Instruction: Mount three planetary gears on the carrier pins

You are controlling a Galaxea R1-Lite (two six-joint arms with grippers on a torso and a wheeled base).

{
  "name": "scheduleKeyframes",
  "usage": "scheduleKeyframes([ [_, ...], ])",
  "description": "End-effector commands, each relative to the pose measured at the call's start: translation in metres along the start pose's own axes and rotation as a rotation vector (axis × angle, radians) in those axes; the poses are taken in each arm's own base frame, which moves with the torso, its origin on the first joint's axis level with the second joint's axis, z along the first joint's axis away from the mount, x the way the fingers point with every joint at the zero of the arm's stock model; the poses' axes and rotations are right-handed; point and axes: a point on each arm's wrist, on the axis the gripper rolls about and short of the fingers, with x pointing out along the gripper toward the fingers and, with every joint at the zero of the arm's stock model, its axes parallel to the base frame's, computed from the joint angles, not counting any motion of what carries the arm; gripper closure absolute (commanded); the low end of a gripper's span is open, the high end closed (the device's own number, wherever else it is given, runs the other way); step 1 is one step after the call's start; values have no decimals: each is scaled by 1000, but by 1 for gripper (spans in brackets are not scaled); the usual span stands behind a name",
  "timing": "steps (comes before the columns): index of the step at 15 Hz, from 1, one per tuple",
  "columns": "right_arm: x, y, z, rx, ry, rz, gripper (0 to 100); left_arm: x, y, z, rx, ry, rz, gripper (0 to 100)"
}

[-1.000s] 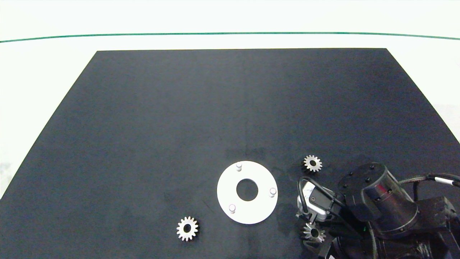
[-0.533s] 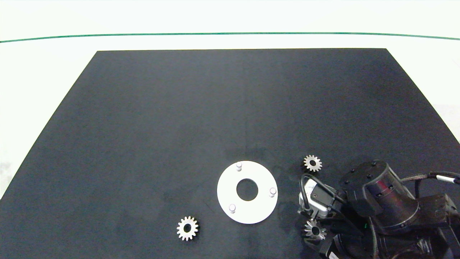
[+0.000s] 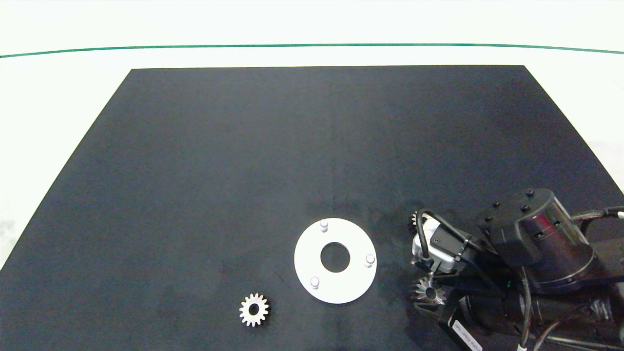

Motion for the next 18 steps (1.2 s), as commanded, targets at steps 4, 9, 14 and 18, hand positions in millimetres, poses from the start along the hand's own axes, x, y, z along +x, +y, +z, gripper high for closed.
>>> scheduleKeyframes([
  [4, -16, -8, 35, 12, -89, -28, 90, 0, 0, 0, 1, 3, -2, 0],
  [9, -4, 3, 52, -18, -85, -25, 90, -1, 0, 1, 1, -5, 3, 0],
  [14, 8, 7, 60, -29, -72, -23, 90, -1, 0, 1, 1, -4, 2, 0],
  [18, 14, 12, 68, -36, -76, -15, 90, -1, 0, 1, -1, -7, 3, 0],
])
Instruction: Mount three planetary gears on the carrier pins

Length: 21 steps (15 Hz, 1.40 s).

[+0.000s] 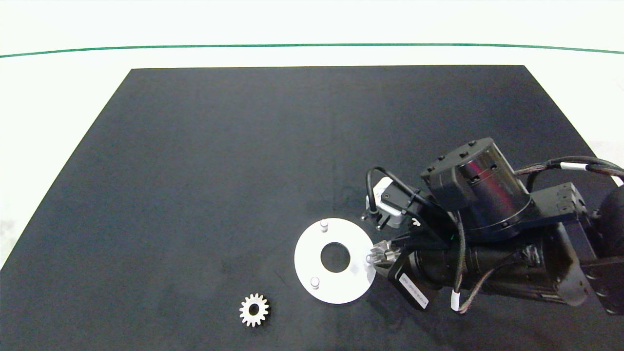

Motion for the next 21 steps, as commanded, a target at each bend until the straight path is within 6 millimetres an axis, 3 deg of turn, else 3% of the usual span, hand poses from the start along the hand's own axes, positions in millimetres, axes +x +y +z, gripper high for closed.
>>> scheduleKeyframes([
  [1, 7, 4, 5, -11, 4, 7, 90, -1, 0, 0, 1, -1, 0, 0],
  [16, 21, 10, 9, -19, 25, 16, 90, -1, 0, 3, 1, -8, 0, 0],
  [17, 22, 10, 9, -18, 28, 17, 0, -1, 0, 2, 1, -9, 1, 0],
  [21, 22, 10, 9, -19, 29, 17, 0, -1, 1, 3, 1, -10, 2, 0],
])
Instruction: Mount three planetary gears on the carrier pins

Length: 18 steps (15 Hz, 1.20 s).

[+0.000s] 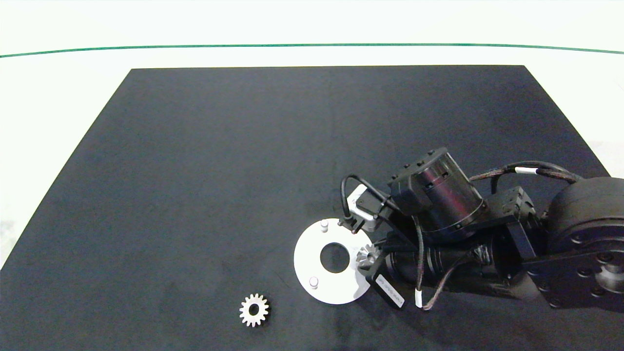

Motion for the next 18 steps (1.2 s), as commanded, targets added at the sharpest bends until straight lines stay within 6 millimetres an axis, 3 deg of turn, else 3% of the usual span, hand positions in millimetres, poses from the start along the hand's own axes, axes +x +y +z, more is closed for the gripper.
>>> scheduleKeyframes([
  [1, 0, 0, 0, -2, 2, 0, 0, 0, 0, 0, 1, 2, 1, 0],
  [5, -9, -1, -5, 2, -3, -3, 0, -1, 0, 0, 1, 0, 1, 0],
  [6, -46, -13, -19, 26, -60, -39, 0, -2, 0, 1, 1, -9, 3, 0],
  [8, -82, -40, -54, 92, -52, -125, 0, -3, 0, 2, 1, -14, 3, 0],
  [12, -109, -90, -102, 271, -3, -256, 0, -4, 0, 1, 1, -20, 4, 0],
  [15, -110, -104, -108, 330, 4, -276, 0, -5, 0, 1, 1, -24, 4, 0],
  [18, -93, -104, -100, 319, 19, -231, 0, -5, 0, 1, 1, -24, 4, 0],
])
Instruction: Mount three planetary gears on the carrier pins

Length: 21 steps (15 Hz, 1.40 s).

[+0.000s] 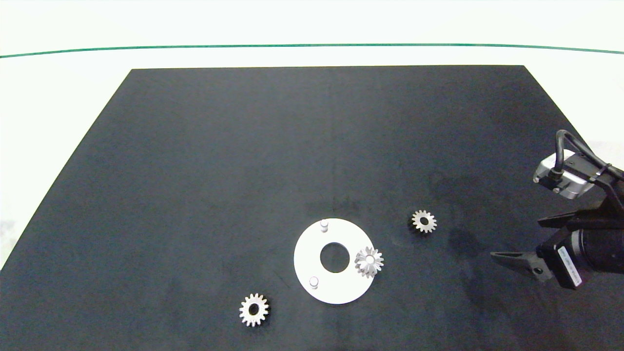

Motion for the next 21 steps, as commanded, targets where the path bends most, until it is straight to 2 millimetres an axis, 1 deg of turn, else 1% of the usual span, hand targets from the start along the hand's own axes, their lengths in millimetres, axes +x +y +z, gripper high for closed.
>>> scheduleKeyframes([
  [1, 14, 8, 8, -12, 7, 34, 0, 0, 0, -1, 1, 2, 0, 0],
  [5, 41, 23, 22, -26, 18, 79, 0, -1, 0, -1, 1, -2, 1, 0],
  [8, 60, 27, 32, -33, 44, 92, 0, -1, 0, -1, 1, -3, -2, 0],
  [11, 67, 28, 40, -36, 41, 95, 0, -1, 0, -1, 2, -3, -6, 0],
  [13, 75, 33, 45, -46, 47, 107, 0, -1, 0, -1, 3, -5, -9, 0],
  [17, 75, 49, 50, -87, 25, 147, 0, -1, 0, -1, 3, -4, -9, 0],
  [21, 84, 53, 54, -93, 25, 150, 0, -2, 0, -1, 3, -7, -8, 0],
])
